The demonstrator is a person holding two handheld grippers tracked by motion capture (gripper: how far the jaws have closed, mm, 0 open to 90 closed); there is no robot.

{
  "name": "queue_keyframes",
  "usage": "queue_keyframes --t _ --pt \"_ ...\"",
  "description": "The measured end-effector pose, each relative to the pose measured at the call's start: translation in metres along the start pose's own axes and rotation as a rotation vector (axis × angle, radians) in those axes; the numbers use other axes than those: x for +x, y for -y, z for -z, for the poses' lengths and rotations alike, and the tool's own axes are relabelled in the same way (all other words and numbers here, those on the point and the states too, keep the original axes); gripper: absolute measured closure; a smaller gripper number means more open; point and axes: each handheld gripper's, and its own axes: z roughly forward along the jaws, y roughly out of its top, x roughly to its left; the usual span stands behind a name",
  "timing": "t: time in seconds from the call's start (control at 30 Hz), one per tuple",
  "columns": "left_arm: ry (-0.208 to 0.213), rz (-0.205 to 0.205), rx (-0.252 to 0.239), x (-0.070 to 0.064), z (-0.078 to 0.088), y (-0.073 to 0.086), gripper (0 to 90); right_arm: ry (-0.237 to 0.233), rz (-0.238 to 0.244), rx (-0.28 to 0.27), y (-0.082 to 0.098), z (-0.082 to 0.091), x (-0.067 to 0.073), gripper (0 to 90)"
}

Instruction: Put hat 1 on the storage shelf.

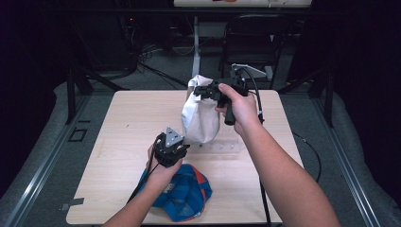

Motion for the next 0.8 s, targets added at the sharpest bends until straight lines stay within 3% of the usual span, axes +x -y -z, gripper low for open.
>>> queue_keyframes --t 0.3,0.4,0.5,0.63,0.8 --pt "0.117 0.067 -0.045 0.0 -0.003 -0.001 76.7 0.009 0.009 0.002 0.0 0.002 0.003 80.0" --pt "0.121 0.064 -0.042 0.002 -0.005 0.0 76.8 0.016 0.012 0.002 0.0 0.003 0.003 80.0" --pt "0.144 0.102 -0.053 0.006 -0.005 0.003 76.6 0.023 0.014 0.0 -0.001 0.002 0.001 80.0" --pt "0.156 0.122 -0.066 0.009 -0.004 0.005 76.6 0.021 0.014 0.005 0.0 -0.001 0.001 80.0" --pt "0.136 0.142 -0.058 0.012 -0.002 0.01 77.2 0.03 0.018 0.015 0.0 -0.007 0.0 79.9"
